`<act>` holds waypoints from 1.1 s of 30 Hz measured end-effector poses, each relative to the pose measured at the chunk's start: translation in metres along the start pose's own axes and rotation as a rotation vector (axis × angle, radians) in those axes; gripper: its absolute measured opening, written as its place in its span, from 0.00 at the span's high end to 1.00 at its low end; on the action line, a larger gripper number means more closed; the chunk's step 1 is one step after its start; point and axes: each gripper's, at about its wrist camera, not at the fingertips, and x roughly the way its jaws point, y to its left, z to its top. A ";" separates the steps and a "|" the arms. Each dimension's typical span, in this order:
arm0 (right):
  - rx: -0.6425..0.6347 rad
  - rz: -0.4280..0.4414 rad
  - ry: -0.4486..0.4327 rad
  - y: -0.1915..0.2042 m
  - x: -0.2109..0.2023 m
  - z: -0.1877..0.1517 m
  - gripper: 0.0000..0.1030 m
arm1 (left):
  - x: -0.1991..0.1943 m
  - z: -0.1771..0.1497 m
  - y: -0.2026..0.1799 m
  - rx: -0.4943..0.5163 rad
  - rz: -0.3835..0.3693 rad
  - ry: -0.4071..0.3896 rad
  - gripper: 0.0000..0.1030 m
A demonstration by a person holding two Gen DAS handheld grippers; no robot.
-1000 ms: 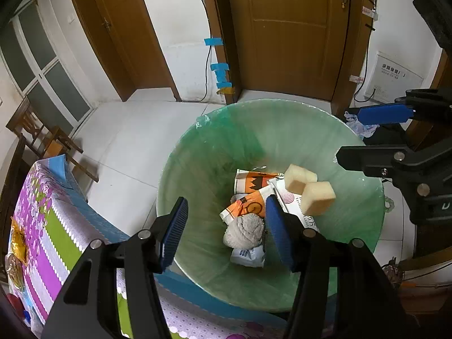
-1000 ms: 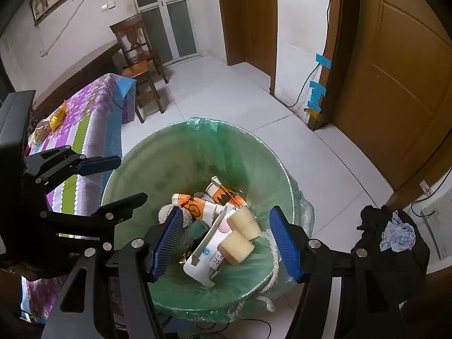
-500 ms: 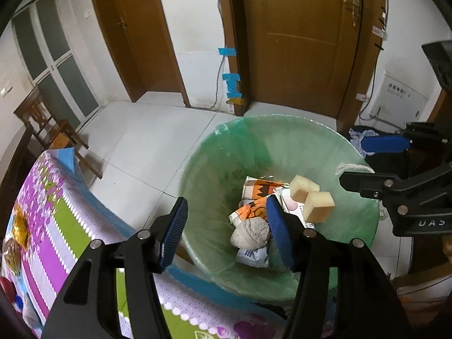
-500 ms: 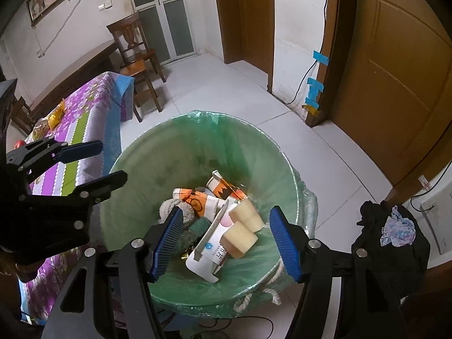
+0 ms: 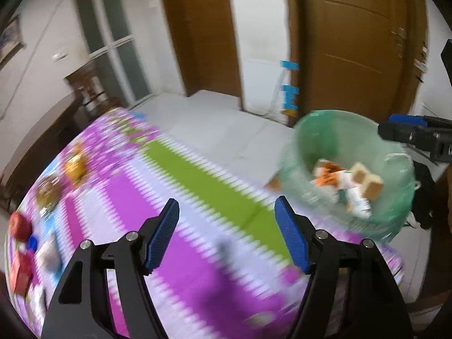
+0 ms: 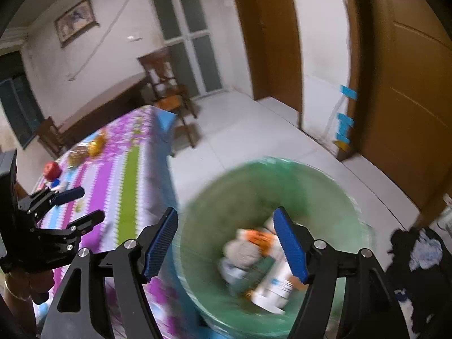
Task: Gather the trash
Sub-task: 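Move both tools back toward the items on the tablecloth, then grasp the white knitted ball with the right tool while the left tool grasps the rolled white cloth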
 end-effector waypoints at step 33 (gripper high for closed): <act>-0.415 0.400 0.268 0.474 0.200 0.000 0.25 | -0.039 -0.165 0.294 -0.426 0.250 0.139 0.28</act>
